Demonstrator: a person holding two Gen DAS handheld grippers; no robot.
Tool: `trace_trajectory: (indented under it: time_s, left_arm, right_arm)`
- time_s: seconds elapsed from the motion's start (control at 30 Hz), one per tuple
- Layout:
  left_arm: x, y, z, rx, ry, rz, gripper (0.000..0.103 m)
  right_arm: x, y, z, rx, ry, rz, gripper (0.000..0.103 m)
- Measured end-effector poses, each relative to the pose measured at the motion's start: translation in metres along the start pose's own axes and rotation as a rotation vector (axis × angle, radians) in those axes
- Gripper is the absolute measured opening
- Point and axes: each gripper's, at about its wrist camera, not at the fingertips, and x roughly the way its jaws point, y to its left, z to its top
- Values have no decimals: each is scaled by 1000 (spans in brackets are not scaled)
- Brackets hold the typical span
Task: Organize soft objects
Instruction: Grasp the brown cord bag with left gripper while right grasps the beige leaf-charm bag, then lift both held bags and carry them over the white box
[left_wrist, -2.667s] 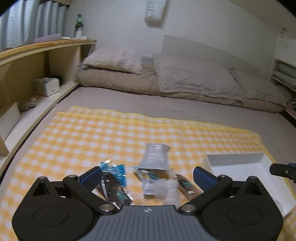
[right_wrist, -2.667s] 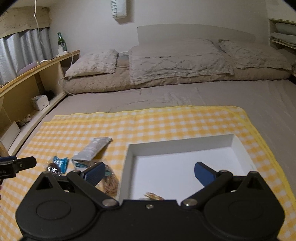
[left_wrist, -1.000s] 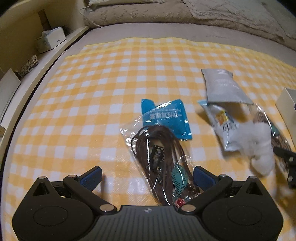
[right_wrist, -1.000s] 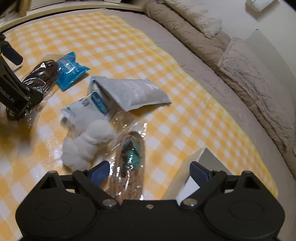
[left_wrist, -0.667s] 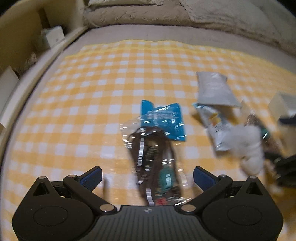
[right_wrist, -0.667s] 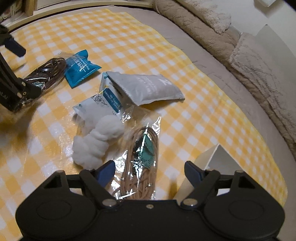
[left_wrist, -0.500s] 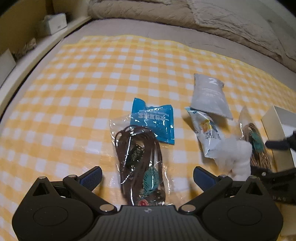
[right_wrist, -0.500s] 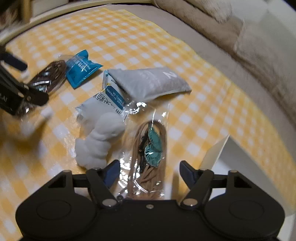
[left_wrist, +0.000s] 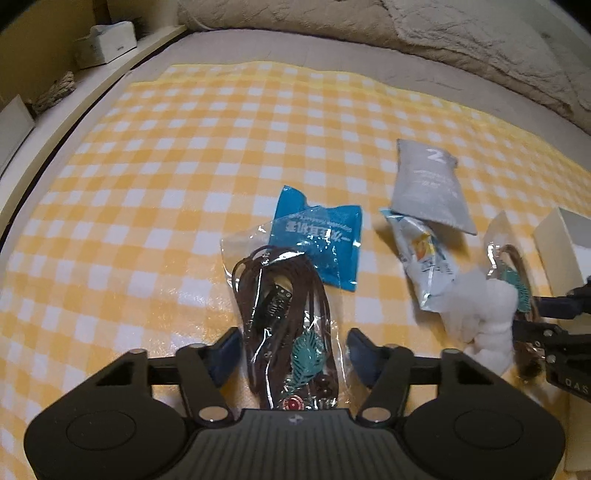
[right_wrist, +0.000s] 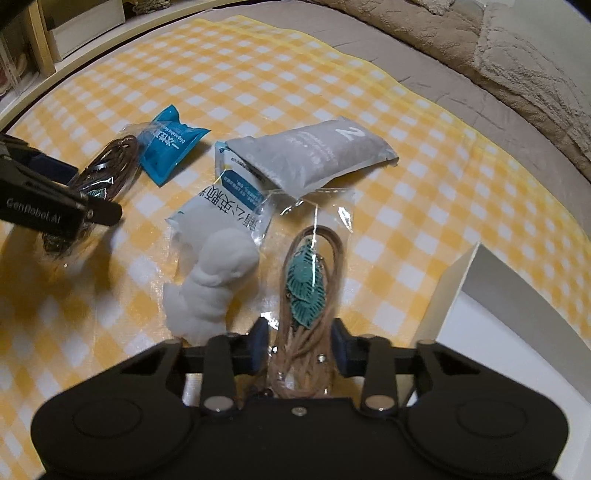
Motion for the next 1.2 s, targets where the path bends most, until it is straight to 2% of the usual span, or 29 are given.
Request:
trace_trajectory:
  time_s: [0.13,0.23,0.53,0.77,0.93,1.2]
  left_arm:
    - [-6,-5,-2,17,-13,-27,39]
    - [-19,-5,-8,30,-29,-45,37]
    - [-56,-2,-10,30,-112,-41,36]
    - [-90,-5,-13,19,-227,-52,36]
    - [-114,-12,-15,9,-303,-83,36]
    - [-146,-45,-19,31,-392,-163,36]
  right_arm:
    - [-3,1,0,10,-4,-1,22]
    - [-8,1,1,16,-15,-11,18]
    - [-41,-4,-1,88,-79,-31,17]
    - [-73,-4,-5,149,-154,-24,17]
    - [-101,-3,-11,167,-228,-13,17]
    - [-150,-25,-33,249,-336,-51,17]
